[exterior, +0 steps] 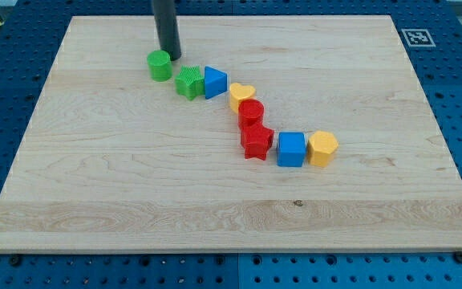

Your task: Slightly push the green star parallel to the left of the yellow heart

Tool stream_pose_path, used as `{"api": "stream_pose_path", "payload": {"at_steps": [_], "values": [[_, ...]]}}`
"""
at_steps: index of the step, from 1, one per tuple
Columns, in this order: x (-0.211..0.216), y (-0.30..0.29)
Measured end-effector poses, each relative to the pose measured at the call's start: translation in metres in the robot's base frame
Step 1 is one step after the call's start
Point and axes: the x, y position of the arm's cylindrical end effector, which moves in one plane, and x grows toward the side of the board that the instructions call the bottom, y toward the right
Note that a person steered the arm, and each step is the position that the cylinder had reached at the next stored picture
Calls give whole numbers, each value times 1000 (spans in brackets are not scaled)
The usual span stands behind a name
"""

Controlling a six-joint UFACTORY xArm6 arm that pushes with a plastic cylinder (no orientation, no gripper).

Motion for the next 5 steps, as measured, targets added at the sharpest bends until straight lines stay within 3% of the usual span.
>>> {"api": "stream_pose_path", "payload": {"at_steps": [2, 5], "values": [[0, -20], [20, 34]]}}
